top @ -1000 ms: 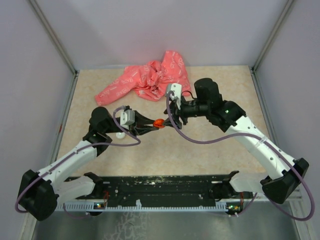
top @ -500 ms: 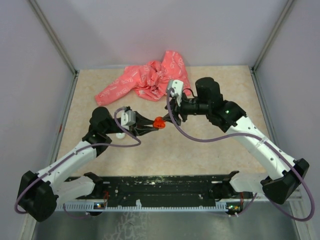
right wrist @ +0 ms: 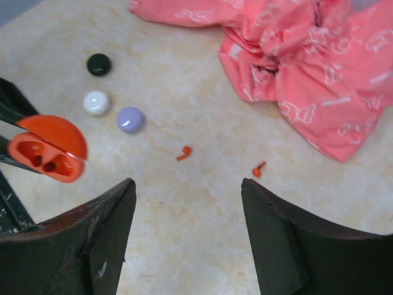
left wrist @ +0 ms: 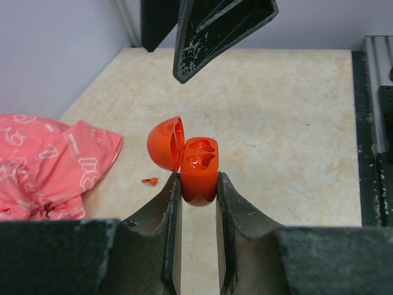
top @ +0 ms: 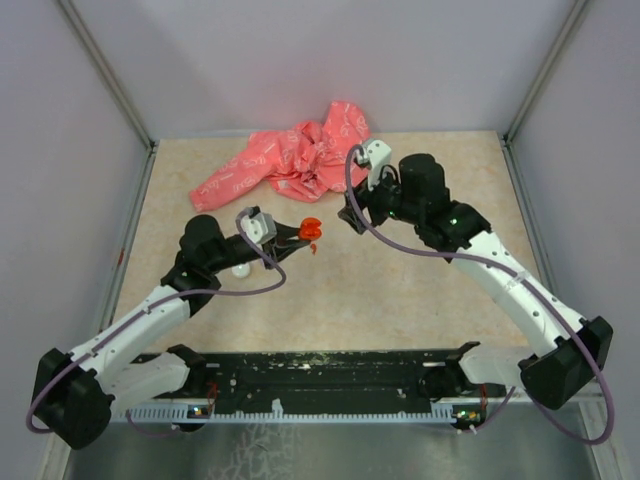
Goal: Insert the wireless bluetooth earbuds into the charging case
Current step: Open the charging case, then pick up the earbud from the center of the board, then place the earbud in the charging case.
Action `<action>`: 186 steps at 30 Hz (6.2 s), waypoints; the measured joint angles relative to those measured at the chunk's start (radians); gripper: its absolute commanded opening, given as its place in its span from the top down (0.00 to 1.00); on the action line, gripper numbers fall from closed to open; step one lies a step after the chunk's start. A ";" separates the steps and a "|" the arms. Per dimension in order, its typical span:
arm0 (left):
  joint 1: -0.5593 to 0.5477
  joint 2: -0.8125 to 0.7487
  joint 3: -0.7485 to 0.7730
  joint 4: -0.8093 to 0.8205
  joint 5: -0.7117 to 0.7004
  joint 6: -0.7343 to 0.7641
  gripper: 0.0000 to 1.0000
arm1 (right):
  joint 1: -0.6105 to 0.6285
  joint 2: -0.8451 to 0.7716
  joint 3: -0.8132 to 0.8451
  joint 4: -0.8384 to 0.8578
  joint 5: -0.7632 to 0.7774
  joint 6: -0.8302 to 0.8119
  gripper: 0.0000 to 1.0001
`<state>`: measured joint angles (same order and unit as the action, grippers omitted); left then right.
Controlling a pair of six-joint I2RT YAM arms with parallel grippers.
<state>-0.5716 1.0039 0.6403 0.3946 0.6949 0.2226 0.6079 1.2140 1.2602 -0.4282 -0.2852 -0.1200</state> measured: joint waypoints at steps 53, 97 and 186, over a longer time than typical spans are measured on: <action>0.143 -0.005 0.014 -0.134 -0.508 -0.114 1.00 | 0.114 0.781 0.063 0.250 0.129 -0.030 0.66; 0.156 -0.003 0.014 -0.096 -0.413 -0.165 1.00 | 0.130 0.502 -0.044 0.128 0.328 -0.093 0.86; 0.155 0.005 -0.062 0.213 0.111 -0.280 1.00 | 0.449 -0.048 -0.364 0.710 0.351 -0.562 0.89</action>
<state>-0.4164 1.0088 0.5785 0.6075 0.8055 -0.0570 1.0573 1.1660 0.8963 0.2813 0.0662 -0.6823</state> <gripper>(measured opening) 0.272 0.182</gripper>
